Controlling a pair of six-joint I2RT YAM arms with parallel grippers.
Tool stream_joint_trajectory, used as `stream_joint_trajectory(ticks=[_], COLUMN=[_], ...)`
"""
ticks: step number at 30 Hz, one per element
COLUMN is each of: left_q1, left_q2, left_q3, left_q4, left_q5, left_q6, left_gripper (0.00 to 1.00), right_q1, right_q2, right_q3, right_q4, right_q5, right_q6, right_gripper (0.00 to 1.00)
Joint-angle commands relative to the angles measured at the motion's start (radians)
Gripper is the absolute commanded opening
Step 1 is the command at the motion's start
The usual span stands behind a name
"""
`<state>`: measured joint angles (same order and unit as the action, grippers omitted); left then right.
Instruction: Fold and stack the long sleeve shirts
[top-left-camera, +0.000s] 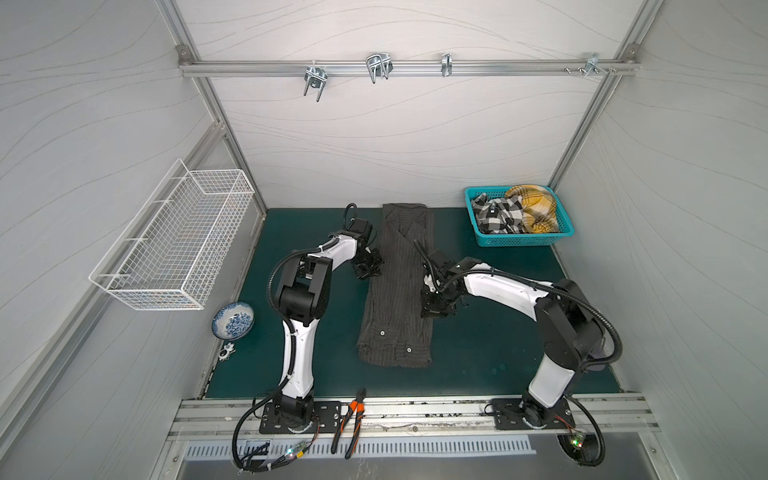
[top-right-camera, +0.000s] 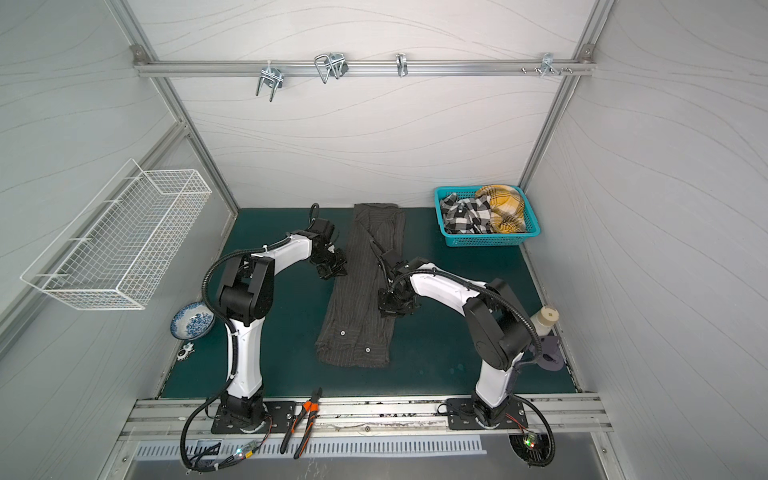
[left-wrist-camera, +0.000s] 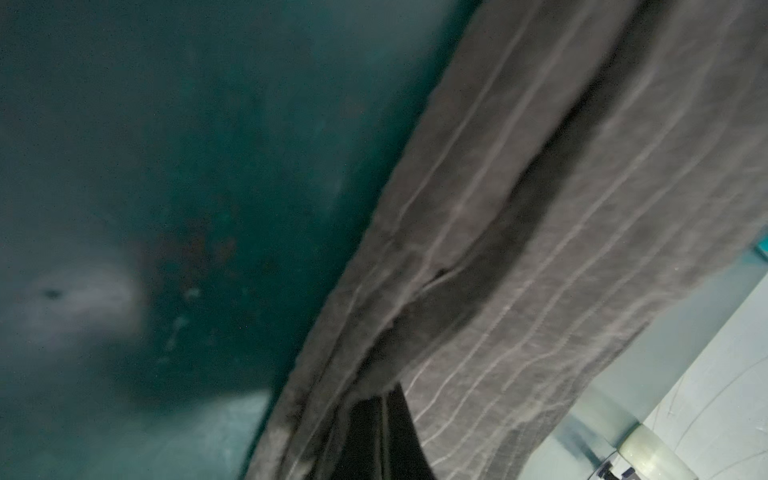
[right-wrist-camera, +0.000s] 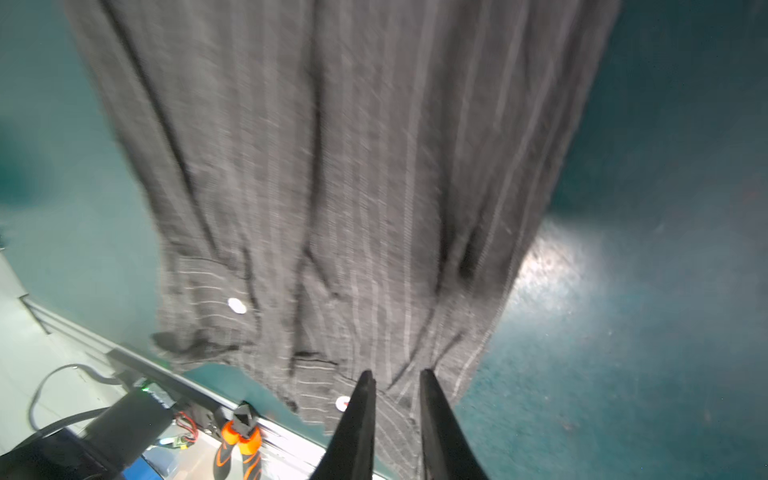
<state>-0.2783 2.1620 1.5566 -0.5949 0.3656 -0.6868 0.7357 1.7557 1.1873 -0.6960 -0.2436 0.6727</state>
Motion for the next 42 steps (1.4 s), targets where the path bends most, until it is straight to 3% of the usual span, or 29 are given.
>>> stream_joint_trajectory(ticks=[1, 3, 4, 9, 13, 17, 23, 29, 32, 36, 39, 42], left_q1=[-0.004, -0.004, -0.005, -0.018, -0.01, -0.004, -0.015, -0.125, -0.186, -0.264, -0.264, -0.235], left_q2=[0.01, -0.023, -0.055, -0.358, -0.638, -0.768, -0.71, -0.665, -0.648, -0.638, -0.71, -0.878], left_q3=[-0.058, -0.107, -0.135, -0.28, -0.451, -0.631, -0.783, -0.794, -0.815, -0.802, -0.779, -0.803], left_q4=[0.025, 0.063, 0.085, 0.091, -0.015, -0.029, 0.072, 0.102, 0.132, 0.142, 0.049, -0.025], left_q5=[0.03, 0.062, 0.082, 0.087, -0.025, -0.044, 0.068, 0.055, 0.045, 0.032, -0.009, -0.059], left_q6=[-0.017, -0.044, -0.064, -0.083, -0.035, -0.016, -0.074, -0.1, -0.134, -0.155, -0.144, -0.153], left_gripper=[0.0, 0.03, 0.08, 0.3, 0.44, 0.51, 0.43, 0.31, 0.24, 0.22, 0.3, 0.48], right_q1=[0.007, 0.01, 0.008, 0.01, 0.055, 0.071, 0.057, -0.077, -0.1, -0.124, -0.147, -0.171], right_q2=[-0.065, -0.11, -0.139, -0.224, -0.271, -0.339, -0.404, -0.402, -0.411, -0.41, -0.409, -0.4], right_q3=[-0.029, -0.037, -0.043, -0.046, -0.046, -0.155, -0.275, -0.424, -0.444, -0.45, -0.456, -0.465], right_q4=[-0.011, -0.051, -0.073, -0.227, -0.328, -0.233, -0.059, 0.115, 0.127, 0.113, 0.095, 0.089], right_q5=[0.02, 0.055, 0.077, 0.199, 0.342, 0.337, 0.242, -0.07, -0.1, -0.131, -0.14, -0.175], right_q6=[0.028, 0.019, 0.013, 0.006, 0.025, 0.075, 0.134, 0.115, 0.097, 0.083, 0.071, 0.059], right_gripper=[0.24, 0.32, 0.37, 0.7, 0.77, 0.78, 0.78, 0.64, 0.64, 0.64, 0.64, 0.63])
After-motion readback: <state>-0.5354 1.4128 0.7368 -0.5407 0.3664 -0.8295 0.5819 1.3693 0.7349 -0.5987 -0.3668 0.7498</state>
